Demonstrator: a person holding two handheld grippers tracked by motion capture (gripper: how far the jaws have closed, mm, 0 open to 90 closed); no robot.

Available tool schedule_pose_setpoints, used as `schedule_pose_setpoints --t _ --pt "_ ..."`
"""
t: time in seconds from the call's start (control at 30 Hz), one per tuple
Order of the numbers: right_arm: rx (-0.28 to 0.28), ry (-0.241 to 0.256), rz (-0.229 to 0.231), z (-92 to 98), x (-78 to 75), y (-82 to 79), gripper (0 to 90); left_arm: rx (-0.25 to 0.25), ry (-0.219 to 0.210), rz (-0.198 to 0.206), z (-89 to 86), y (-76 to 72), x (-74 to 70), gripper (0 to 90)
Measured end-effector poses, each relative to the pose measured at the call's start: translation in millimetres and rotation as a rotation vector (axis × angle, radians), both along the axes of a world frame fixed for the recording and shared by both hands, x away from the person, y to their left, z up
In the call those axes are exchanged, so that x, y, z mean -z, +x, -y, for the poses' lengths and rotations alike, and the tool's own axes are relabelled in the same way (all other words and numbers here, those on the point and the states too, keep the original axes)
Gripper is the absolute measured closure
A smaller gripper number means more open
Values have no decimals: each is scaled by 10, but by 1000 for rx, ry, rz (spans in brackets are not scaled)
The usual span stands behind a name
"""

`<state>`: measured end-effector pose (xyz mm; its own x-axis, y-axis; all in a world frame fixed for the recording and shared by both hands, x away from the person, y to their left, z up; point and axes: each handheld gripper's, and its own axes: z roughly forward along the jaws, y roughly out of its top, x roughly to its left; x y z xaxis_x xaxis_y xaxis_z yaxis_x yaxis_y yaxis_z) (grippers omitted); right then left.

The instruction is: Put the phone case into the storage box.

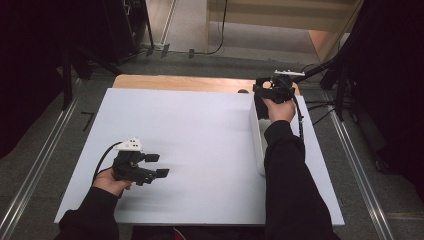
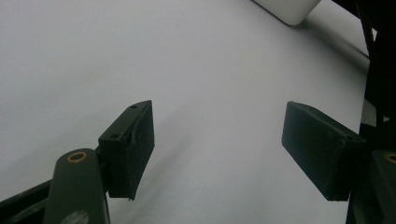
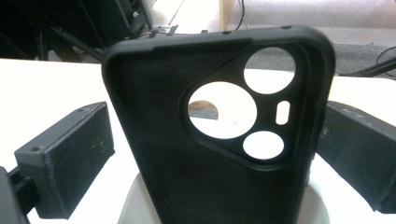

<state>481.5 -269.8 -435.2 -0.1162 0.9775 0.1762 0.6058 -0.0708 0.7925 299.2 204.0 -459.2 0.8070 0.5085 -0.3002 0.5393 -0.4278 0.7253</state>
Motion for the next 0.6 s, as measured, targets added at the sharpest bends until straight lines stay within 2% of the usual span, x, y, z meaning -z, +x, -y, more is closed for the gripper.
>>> schedule_pose_setpoints --t 0.17,0.6 --pt "-12 -9 8 8 -72 -3 0 1 2 -1 -1 0 -1 251" --pt "-46 -13 -16 39 -330 20 0 2 5 -4 1 -1 3 251"
